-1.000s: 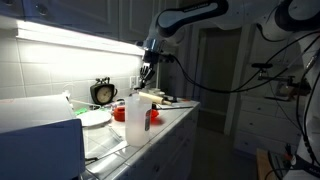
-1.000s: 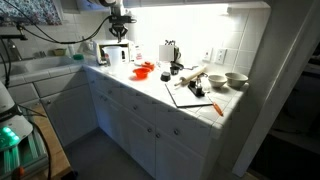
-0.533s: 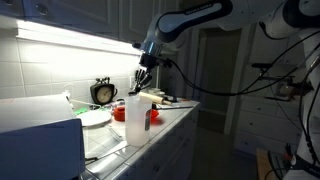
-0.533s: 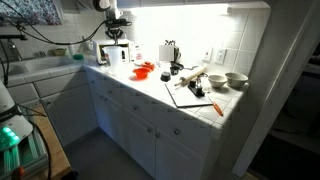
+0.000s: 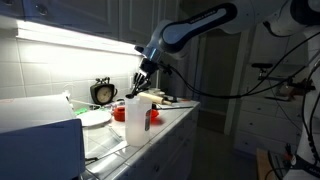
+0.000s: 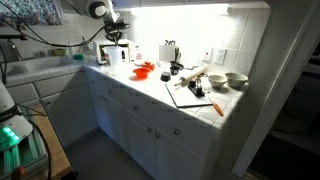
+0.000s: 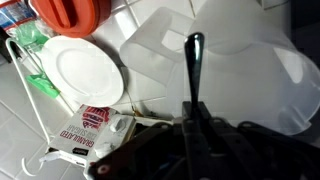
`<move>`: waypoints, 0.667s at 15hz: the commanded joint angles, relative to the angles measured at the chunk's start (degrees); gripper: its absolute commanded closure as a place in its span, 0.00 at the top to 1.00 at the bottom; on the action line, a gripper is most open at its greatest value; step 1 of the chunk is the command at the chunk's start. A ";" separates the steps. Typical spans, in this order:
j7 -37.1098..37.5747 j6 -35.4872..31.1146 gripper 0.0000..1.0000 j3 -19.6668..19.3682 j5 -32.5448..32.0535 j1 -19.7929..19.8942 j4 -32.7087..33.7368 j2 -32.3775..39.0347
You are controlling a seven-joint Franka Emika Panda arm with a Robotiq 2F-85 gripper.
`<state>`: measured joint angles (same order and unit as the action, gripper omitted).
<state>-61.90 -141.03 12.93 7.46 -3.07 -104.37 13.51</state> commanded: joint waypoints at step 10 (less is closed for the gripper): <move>-12.02 -16.62 0.02 2.61 9.72 1.57 -15.82 -8.52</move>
<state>-68.55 -155.09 13.92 11.89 -2.73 -115.71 8.70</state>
